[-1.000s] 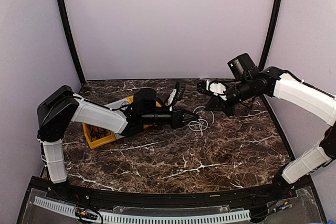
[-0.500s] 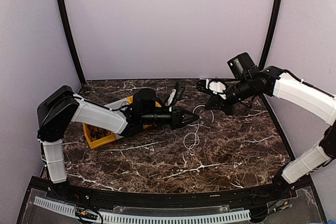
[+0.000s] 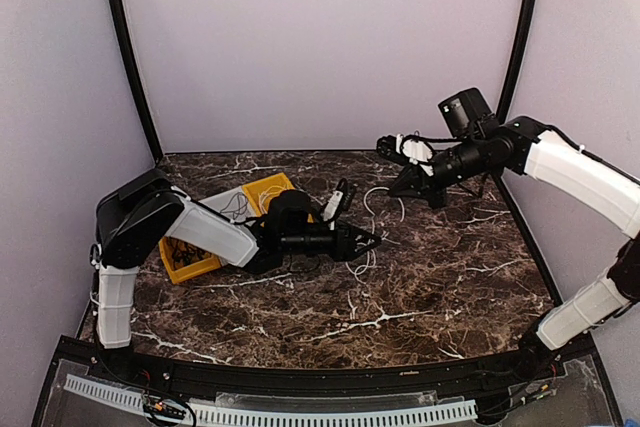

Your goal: Untangle the cables

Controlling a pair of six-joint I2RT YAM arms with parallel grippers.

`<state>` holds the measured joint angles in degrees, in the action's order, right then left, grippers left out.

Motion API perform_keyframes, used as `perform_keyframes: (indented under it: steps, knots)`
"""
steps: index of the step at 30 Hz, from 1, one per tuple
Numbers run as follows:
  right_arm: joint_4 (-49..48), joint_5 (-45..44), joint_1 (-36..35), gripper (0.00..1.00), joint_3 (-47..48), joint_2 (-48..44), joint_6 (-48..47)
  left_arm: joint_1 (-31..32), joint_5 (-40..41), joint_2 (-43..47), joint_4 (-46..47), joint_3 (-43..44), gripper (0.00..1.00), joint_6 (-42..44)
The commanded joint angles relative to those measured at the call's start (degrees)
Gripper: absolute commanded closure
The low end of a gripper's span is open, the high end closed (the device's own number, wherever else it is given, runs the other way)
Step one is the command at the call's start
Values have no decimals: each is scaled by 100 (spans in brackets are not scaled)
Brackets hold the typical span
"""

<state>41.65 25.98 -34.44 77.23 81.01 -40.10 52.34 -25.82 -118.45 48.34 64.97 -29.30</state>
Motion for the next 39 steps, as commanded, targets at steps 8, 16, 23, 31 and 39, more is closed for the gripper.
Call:
perform_keyframes:
  steps: [8, 16, 23, 31, 39]
  knots:
    - [13, 243, 407, 100, 588, -167, 141, 192, -59, -339, 621, -228, 90, -391]
    - [-332, 325, 1091, 100, 1118, -465, 271, 258, -162, -314, 687, -483, 96, -424]
    - [-630, 197, 1410, 100, 1223, -662, 457, 322, -268, -313, 702, -611, 90, -388]
    - [-852, 93, 1609, 100, 1361, -701, 657, 354, -362, -295, 622, -678, 89, -342]
    - [-1028, -46, 1719, 100, 1269, -665, 773, 356, -252, -162, 829, -1027, 94, -419]
